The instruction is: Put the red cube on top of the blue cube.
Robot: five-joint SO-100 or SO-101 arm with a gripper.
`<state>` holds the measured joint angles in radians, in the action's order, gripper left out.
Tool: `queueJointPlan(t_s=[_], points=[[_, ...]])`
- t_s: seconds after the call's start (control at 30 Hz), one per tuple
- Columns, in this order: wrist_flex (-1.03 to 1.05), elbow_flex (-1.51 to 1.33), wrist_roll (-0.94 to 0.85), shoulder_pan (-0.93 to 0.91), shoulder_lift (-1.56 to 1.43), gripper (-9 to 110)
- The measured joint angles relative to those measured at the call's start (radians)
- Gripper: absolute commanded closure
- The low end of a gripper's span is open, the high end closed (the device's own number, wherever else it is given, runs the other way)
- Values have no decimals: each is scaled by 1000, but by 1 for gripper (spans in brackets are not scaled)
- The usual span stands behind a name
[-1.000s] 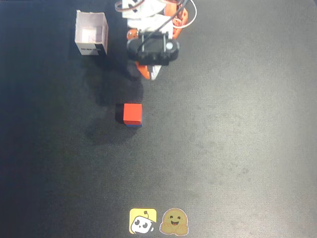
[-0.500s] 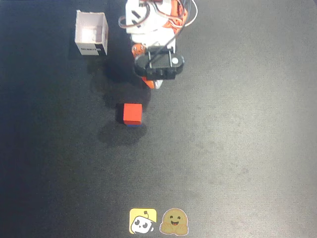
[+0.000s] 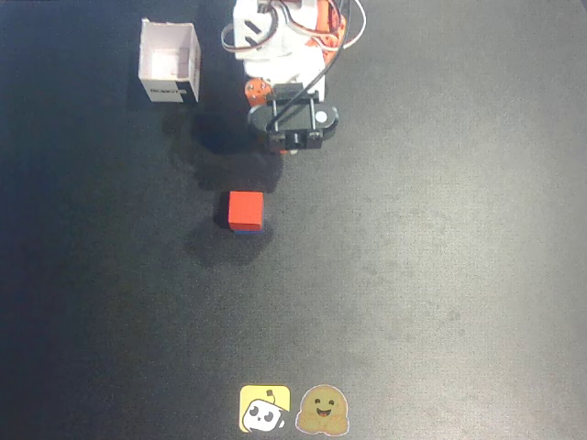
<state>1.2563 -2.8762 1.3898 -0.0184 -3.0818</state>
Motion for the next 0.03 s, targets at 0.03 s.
queueJointPlan(t_s=[0.03], points=[[0,0,0,0,0,101]])
